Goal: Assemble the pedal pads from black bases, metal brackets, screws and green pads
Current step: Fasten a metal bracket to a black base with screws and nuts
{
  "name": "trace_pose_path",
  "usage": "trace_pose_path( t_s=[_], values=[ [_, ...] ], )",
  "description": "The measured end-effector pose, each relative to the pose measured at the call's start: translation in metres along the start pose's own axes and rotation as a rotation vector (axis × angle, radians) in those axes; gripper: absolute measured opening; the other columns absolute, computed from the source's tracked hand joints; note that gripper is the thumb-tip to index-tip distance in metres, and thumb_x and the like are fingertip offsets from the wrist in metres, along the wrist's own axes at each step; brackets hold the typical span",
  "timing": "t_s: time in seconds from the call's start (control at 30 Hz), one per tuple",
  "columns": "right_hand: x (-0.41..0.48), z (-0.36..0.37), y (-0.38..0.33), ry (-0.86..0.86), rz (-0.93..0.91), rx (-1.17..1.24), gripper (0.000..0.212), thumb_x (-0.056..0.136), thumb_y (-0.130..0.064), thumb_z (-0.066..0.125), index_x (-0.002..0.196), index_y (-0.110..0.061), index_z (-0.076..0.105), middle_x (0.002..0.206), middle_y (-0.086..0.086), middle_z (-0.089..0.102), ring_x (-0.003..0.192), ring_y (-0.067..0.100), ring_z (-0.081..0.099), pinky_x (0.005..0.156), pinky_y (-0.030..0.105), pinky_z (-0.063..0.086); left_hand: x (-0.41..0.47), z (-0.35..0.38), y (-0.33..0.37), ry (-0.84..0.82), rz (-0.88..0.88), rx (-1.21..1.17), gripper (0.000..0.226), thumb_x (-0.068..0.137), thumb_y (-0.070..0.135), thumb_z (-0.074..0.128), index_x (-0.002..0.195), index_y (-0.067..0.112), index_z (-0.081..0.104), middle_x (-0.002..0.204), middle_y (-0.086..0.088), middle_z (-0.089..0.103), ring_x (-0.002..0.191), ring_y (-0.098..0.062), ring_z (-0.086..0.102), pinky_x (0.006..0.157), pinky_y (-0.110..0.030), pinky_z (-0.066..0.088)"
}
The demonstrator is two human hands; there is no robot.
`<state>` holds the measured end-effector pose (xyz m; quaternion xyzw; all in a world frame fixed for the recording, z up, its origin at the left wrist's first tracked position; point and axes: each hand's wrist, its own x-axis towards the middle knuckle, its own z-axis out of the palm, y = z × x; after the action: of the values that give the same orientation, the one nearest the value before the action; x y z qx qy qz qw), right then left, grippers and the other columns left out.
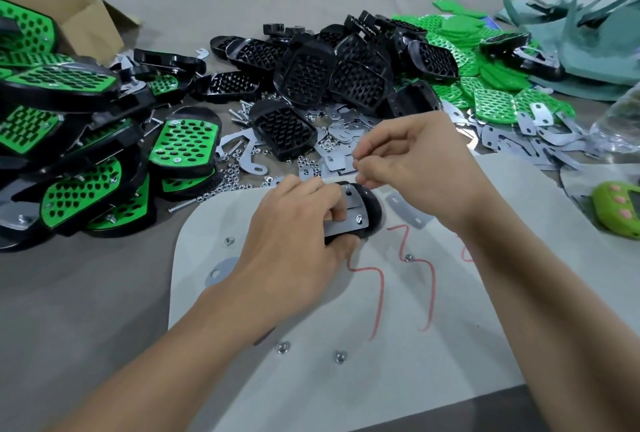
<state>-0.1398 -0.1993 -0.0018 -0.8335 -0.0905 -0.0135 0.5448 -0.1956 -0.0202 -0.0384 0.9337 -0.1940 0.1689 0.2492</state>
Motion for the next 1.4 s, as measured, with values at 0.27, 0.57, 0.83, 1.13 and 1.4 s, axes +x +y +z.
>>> trace_pose_path(
  t_s=[0.27, 0.57, 0.83, 1.13, 1.4],
  values=[
    [0.000, 0.004, 0.004, -0.051, 0.046, 0.011, 0.015, 0.085, 0.004, 0.068, 0.080, -0.007, 0.076, 0.065, 0.011, 0.073, 0.056, 0.018, 0.068, 0.056, 0.024, 0.056, -0.001, 0.001, 0.000, 0.004, -0.021, -0.023, 0.042, 0.064, 0.030, 0.092, 0.080, 0.024, 0.053, 0.077, 0.018, 0.044, 0.078, -0.012, 0.034, 0.066, -0.027, 0.024],
    [-0.005, 0.012, 0.008, -0.012, 0.043, -0.002, 0.019, 0.084, 0.003, 0.069, 0.078, -0.012, 0.076, 0.060, 0.006, 0.068, 0.053, 0.011, 0.061, 0.057, 0.022, 0.053, -0.006, -0.006, 0.004, -0.023, -0.263, -0.241, 0.077, 0.061, 0.037, 0.091, 0.119, 0.047, 0.041, 0.083, 0.015, 0.053, 0.092, 0.004, 0.048, 0.074, -0.008, 0.037],
    [-0.014, 0.018, 0.010, 0.077, 0.025, -0.113, 0.019, 0.081, -0.005, 0.073, 0.076, -0.023, 0.078, 0.071, -0.002, 0.074, 0.069, 0.018, 0.071, 0.074, 0.037, 0.062, 0.002, -0.010, -0.006, -0.038, -0.195, -0.189, 0.078, 0.055, 0.038, 0.096, 0.126, 0.031, 0.064, 0.122, 0.019, 0.045, 0.094, 0.001, 0.047, 0.081, 0.001, 0.034],
    [-0.014, 0.017, 0.011, 0.116, 0.050, -0.058, 0.021, 0.083, -0.003, 0.072, 0.077, -0.022, 0.078, 0.065, -0.001, 0.073, 0.061, 0.015, 0.071, 0.071, 0.043, 0.063, 0.000, -0.007, -0.003, 0.022, -0.257, -0.210, 0.066, 0.052, 0.038, 0.099, 0.113, 0.031, 0.077, 0.107, 0.023, 0.052, 0.095, 0.002, 0.048, 0.080, 0.001, 0.032],
    [-0.013, 0.009, 0.009, 0.085, 0.054, 0.003, 0.018, 0.082, -0.001, 0.074, 0.075, -0.017, 0.079, 0.062, 0.004, 0.072, 0.056, 0.017, 0.068, 0.062, 0.034, 0.061, 0.001, -0.007, -0.004, 0.023, -0.246, -0.160, 0.070, 0.052, 0.044, 0.098, 0.116, 0.029, 0.076, 0.106, 0.022, 0.054, 0.100, 0.000, 0.039, 0.086, -0.002, 0.030]
  ],
)
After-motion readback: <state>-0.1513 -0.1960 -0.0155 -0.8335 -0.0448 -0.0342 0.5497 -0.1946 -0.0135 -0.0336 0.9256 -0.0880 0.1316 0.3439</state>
